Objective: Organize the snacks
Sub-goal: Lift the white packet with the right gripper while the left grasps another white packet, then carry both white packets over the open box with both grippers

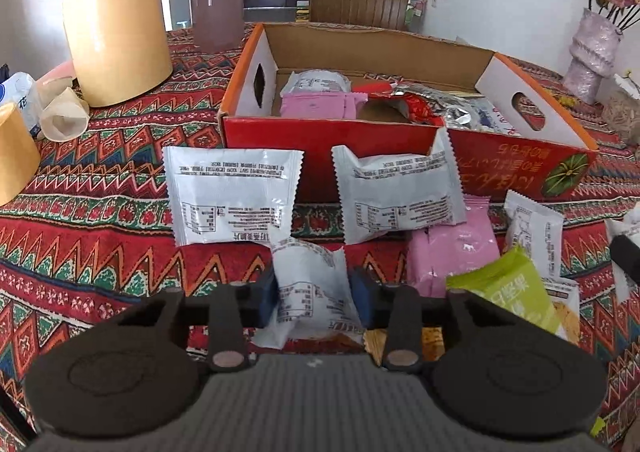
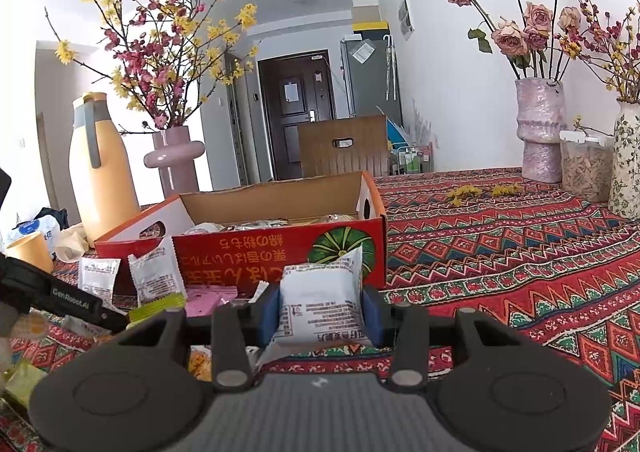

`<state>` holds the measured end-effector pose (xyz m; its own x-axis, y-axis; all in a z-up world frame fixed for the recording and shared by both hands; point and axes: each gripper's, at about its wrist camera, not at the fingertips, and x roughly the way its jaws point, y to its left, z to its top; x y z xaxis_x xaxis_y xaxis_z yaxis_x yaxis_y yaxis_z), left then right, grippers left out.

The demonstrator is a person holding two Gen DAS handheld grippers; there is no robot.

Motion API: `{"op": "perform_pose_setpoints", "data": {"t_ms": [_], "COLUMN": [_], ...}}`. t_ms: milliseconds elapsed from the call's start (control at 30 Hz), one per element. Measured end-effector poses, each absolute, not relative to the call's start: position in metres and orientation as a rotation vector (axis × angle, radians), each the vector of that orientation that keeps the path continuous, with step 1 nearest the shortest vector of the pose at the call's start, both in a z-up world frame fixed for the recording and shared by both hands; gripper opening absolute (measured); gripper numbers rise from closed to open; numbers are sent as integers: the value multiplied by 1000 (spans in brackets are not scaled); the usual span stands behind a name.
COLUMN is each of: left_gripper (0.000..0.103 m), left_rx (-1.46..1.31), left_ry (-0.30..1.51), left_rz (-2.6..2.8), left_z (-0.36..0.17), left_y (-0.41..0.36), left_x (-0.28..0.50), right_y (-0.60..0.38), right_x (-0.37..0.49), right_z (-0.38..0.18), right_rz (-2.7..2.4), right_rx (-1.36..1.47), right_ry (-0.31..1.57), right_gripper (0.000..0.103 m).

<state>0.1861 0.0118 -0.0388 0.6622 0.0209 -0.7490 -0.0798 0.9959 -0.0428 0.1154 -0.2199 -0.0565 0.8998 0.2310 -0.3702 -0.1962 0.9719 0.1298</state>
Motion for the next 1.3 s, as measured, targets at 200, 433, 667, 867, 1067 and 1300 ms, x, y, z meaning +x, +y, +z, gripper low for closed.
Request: {"op": "perform_pose_setpoints", "data": {"t_ms": [200, 433, 667, 867, 1067, 1300], "left_gripper": [24, 22, 23, 23, 23, 23], "left_rx": [-61, -56, -40, -27, -25, -18], "left_ry": [786, 735, 679, 610, 549, 499], "left_rz": [50, 37, 19, 0, -9, 15], "left_z": [-28, -19, -5, 13, 33, 52], "left_y": [12, 13, 12, 10, 5, 4], "left_x": [175, 165, 156, 153, 161, 185], "right_y": [-220, -221, -220, -217, -206, -193], "right_x": [116, 116, 115, 112, 115, 147], "right_z": [-57, -57, -58, -52, -25, 7], "right_rz": [221, 218, 215, 213, 249, 256], "right_rx": [90, 87, 74, 53, 16, -18], "right_ry": [393, 394, 388, 389, 350, 294], "right_gripper": [42, 42, 42, 42, 42, 42]}}
